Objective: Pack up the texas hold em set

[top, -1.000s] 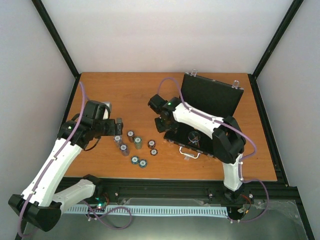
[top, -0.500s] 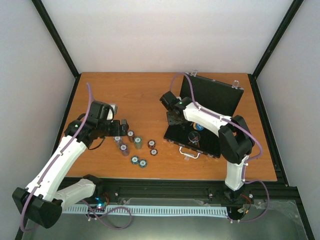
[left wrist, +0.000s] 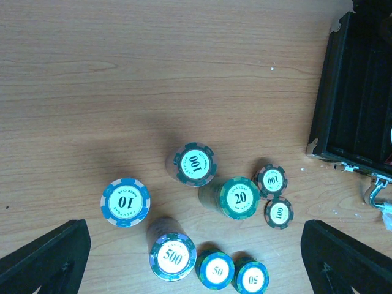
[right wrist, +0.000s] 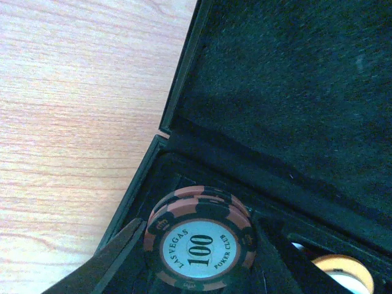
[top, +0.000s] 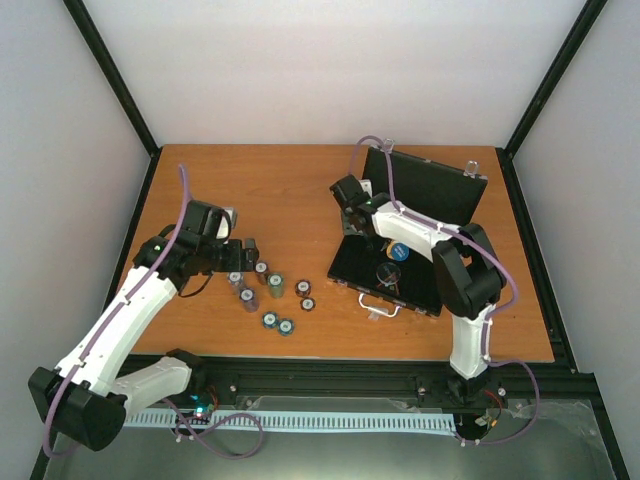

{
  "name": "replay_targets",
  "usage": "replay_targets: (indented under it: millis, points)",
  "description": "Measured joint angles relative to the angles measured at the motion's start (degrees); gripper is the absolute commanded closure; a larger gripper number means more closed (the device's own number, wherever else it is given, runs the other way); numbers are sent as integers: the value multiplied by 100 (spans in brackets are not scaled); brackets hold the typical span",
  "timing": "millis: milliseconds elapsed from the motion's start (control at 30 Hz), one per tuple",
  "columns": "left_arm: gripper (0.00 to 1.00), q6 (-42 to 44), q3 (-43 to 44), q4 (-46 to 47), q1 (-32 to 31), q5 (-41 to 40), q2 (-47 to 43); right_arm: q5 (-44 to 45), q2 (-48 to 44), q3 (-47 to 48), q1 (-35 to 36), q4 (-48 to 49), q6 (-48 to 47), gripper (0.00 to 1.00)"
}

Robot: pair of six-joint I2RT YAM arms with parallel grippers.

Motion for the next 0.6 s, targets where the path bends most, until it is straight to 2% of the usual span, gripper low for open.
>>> replay_targets:
  millis: [600]
  points:
    - [3, 4, 0, -2, -2, -17, 39, 111, 592, -116, -33, 584, 83, 74]
